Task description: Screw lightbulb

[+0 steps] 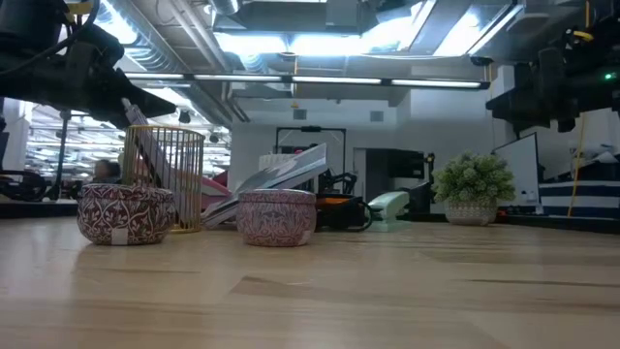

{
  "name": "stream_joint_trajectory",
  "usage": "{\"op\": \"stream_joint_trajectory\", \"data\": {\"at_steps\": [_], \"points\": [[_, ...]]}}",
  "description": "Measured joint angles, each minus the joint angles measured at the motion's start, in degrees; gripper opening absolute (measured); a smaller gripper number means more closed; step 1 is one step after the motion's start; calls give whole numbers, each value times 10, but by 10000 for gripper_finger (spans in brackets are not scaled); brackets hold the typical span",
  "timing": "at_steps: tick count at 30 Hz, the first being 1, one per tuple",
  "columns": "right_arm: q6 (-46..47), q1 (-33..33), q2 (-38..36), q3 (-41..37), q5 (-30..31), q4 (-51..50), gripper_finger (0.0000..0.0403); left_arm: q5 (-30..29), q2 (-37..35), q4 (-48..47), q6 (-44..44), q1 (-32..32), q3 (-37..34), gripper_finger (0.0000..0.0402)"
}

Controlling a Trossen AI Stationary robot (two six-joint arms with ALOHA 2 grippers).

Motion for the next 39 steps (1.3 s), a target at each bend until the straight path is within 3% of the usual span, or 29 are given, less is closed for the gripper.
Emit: {"op": "stream_joint_trajectory", "data": {"at_steps": [17, 30, 34, 39], "points": [[0, 0, 0, 0, 8, -4, 189, 0, 0, 0, 0, 0, 0, 1], [0, 0, 0, 0, -88, 9, 189, 0, 0, 3, 0, 0, 0, 1], [-2, 0, 1, 0, -109, 62, 189, 0, 0, 5, 0, 0, 0, 1], [-75, 0, 41, 0, -150, 171, 189, 0, 0, 5, 0, 0, 0, 1]]}}
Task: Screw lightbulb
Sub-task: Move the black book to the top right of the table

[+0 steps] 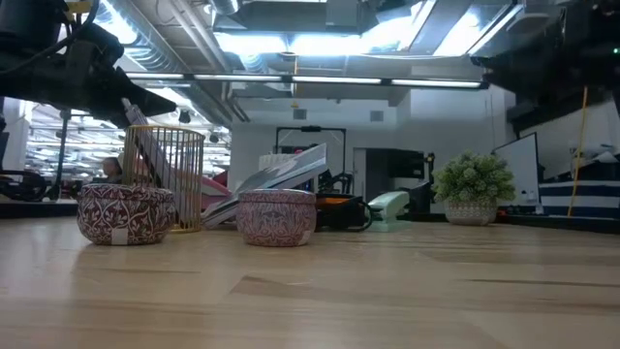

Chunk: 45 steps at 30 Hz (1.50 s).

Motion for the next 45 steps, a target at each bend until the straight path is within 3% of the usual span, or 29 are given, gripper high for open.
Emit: {"op": "stream_joint_trajectory", "data": {"at_steps": [5, 10, 21, 28, 36, 45], "points": [[-91, 0, 103, 0, -1, 104, 189, 0, 0, 1, -3, 0, 0, 1], [-190, 0, 251, 10, -5, 218, 189, 0, 0, 1, -4, 0, 0, 1], [-505, 0, 626, 200, 67, 218, 189, 0, 0, -2, -8, 0, 0, 1], [-687, -7, 818, 328, 116, 214, 189, 0, 0, -5, -31, 0, 0, 1], [-751, -55, 950, 425, 100, 189, 189, 0, 0, -5, -34, 0, 0, 1], [-752, -76, 973, 458, 21, 172, 188, 0, 0, -5, -34, 0, 0, 1]]}}
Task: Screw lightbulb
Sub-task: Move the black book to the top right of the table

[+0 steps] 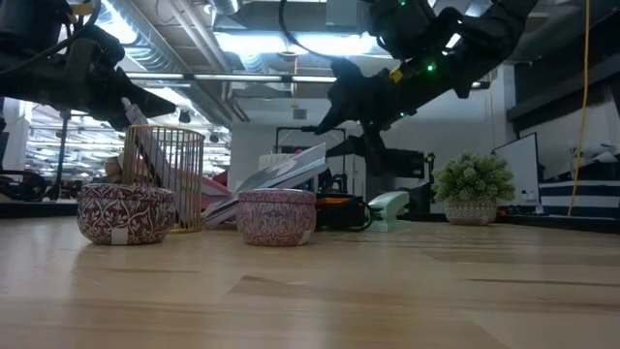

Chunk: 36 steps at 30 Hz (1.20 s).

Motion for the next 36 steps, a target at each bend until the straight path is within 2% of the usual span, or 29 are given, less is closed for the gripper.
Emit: {"op": "stream_joint_trajectory", "data": {"at_steps": [6, 9, 12, 17, 19, 24, 27, 29, 36], "points": [[2, -7, 0, 3, -108, -20, 188, 0, 0, 0, 0, 0, 0, 1], [3, -11, 0, 3, -116, -23, 179, 0, 0, 0, 0, 0, 0, 1], [3, -11, 0, 3, -89, -11, 145, 0, 0, 0, 0, 0, 0, 1], [0, -10, 0, 3, -45, -1, 43, 0, 0, 0, 0, 0, 0, 1], [1, -10, 0, 3, -16, 0, 19, 0, 0, 0, 0, 0, 0, 1], [-11, -10, 0, 3, 89, -3, 39, 0, 0, 0, 0, 0, 0, 1], [-41, -10, -6, 3, 134, -16, 27, 0, 0, 0, 0, 0, 0, 1], [-44, -10, -10, 3, 151, -27, 18, 0, 0, 0, 0, 0, 0, 1], [-44, -19, -13, 3, 188, -69, 25, 0, 0, 0, 0, 0, 0, 1]]}}
